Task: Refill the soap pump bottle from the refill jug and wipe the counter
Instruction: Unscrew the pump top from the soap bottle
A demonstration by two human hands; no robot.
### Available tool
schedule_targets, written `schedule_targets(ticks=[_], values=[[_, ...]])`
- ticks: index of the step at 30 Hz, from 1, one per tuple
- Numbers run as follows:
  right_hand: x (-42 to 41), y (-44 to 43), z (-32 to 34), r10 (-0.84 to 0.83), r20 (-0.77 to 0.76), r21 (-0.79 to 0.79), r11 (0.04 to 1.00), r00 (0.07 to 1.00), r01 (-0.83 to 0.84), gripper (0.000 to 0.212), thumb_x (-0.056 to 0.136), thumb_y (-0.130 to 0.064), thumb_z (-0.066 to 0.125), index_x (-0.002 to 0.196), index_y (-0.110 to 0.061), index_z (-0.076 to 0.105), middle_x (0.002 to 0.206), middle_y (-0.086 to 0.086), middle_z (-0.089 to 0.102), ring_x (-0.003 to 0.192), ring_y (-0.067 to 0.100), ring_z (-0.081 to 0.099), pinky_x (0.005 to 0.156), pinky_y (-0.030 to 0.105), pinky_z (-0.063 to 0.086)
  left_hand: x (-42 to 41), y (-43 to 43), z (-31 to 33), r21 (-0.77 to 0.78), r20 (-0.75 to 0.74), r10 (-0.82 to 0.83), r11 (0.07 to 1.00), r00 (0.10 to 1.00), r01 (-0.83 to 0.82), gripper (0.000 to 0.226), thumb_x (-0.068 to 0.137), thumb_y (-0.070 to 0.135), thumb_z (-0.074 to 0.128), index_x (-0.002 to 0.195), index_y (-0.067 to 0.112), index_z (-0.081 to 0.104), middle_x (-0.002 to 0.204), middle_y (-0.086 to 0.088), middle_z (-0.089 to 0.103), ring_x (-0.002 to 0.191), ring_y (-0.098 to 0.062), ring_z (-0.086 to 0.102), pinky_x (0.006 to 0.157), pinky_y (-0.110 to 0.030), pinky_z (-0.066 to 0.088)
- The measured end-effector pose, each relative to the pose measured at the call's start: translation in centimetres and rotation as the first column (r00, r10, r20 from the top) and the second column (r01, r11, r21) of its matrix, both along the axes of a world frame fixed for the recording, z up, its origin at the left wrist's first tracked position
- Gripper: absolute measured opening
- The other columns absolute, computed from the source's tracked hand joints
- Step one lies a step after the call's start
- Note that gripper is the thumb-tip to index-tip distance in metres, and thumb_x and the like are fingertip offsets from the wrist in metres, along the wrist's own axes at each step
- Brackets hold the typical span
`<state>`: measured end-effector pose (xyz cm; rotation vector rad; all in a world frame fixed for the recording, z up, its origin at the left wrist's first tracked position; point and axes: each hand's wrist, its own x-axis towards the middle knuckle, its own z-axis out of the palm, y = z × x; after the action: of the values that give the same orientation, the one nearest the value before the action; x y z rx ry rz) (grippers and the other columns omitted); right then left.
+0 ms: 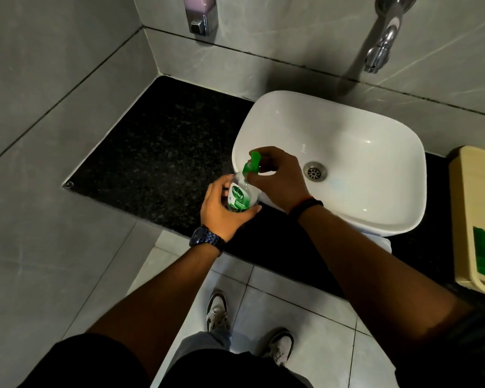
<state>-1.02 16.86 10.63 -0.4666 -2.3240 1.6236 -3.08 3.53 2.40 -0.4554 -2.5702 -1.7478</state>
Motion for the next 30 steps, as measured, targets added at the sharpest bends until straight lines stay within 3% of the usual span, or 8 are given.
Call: schedule_targets(ticks=[4,6,9,13,18,22,26,30], values=[[0.2,-0.1,0.0,-0.071,0.053,0.083,0.994,0.996,0.066,0.035,0.061,-0.036,0.081,0.089,-0.029,0.061,0.086,-0.007,0.066,0.079,0.009,0.060,0.069,0.024,0.051,-0.1,0.1,0.0,-0.003,-0.006,-0.007,1.000,1.000,0.007,0.078,0.048,0.037,0.089,0.117,0.026,0.052,0.114,0.005,0.057,0.094,0.005,0.055,0.074,-0.003,0.045],[0.2,0.1,0.0,-0.088,0.059,0.065,0.994,0.994,0.084,0.034,0.062,-0.034,0.081,0.088,-0.029,0.060,0.079,-0.007,0.067,0.075,0.011,0.061,0.070,0.031,0.053,-0.1,0.3,0.0,-0.005,-0.007,-0.011,1.000,1.000,0.011,0.077,0.048,0.037,0.089,0.116,0.026,0.053,0.115,0.004,0.058,0.094,0.002,0.056,0.075,-0.008,0.048],[0.3,0.1,0.1,-0.060,0.050,0.053,0.997,0.997,0.057,0.038,0.066,-0.026,0.077,0.098,-0.028,0.057,0.088,-0.004,0.067,0.082,0.014,0.062,0.078,0.037,0.054,-0.1,0.4,0.0,-0.009,0.001,-0.004,1.000,1.000,0.004,0.077,0.048,0.035,0.090,0.114,0.028,0.052,0.112,0.004,0.058,0.093,-0.002,0.057,0.074,-0.009,0.049],[0.6,-0.3,-0.1,-0.107,0.059,0.099,0.990,0.993,0.101,0.052,0.061,-0.038,0.081,0.102,-0.028,0.051,0.083,-0.006,0.063,0.077,0.010,0.058,0.070,0.027,0.050,0.0,0.3,0.0,-0.023,0.001,0.000,1.000,1.000,0.000,0.077,0.047,0.040,0.088,0.114,0.028,0.052,0.113,0.006,0.058,0.093,0.003,0.054,0.074,-0.003,0.044],[0.8,-0.6,-0.2,-0.123,0.055,0.062,0.991,0.991,0.119,0.056,0.066,-0.029,0.078,0.109,-0.030,0.043,0.081,-0.012,0.064,0.081,0.010,0.059,0.071,0.026,0.048,0.1,0.2,0.1,-0.003,0.017,0.008,1.000,1.000,-0.008,0.075,0.046,0.045,0.084,0.111,0.040,0.048,0.110,0.008,0.056,0.094,0.012,0.052,0.071,-0.003,0.046],[1.1,-1.2,0.1,-0.142,0.062,0.133,0.982,0.988,0.132,0.066,0.062,-0.042,0.080,0.112,-0.029,0.039,0.085,-0.010,0.061,0.079,0.008,0.056,0.066,0.024,0.045,0.2,0.2,0.1,0.011,0.027,0.012,1.000,1.000,-0.012,0.073,0.044,0.053,0.078,0.108,0.047,0.045,0.110,0.010,0.054,0.096,0.005,0.055,0.074,-0.015,0.052],[1.3,-1.5,0.5,-0.137,0.057,0.102,0.986,0.989,0.131,0.061,0.068,-0.030,0.076,0.115,-0.025,0.038,0.086,-0.010,0.063,0.079,0.008,0.056,0.073,0.030,0.046,0.2,0.1,0.1,0.003,0.024,0.018,1.000,1.000,-0.018,0.075,0.044,0.055,0.077,0.111,0.044,0.046,0.109,0.011,0.055,0.094,-0.002,0.057,0.073,-0.019,0.053],[1.4,-1.8,0.8,-0.145,0.054,0.113,0.984,0.988,0.139,0.066,0.065,-0.034,0.078,0.117,-0.025,0.038,0.092,-0.004,0.060,0.085,0.014,0.056,0.076,0.032,0.048,0.4,0.1,0.1,0.021,0.032,0.013,1.000,0.999,-0.014,0.073,0.043,0.055,0.077,0.108,0.046,0.046,0.109,0.011,0.055,0.094,-0.004,0.058,0.073,-0.022,0.055]])
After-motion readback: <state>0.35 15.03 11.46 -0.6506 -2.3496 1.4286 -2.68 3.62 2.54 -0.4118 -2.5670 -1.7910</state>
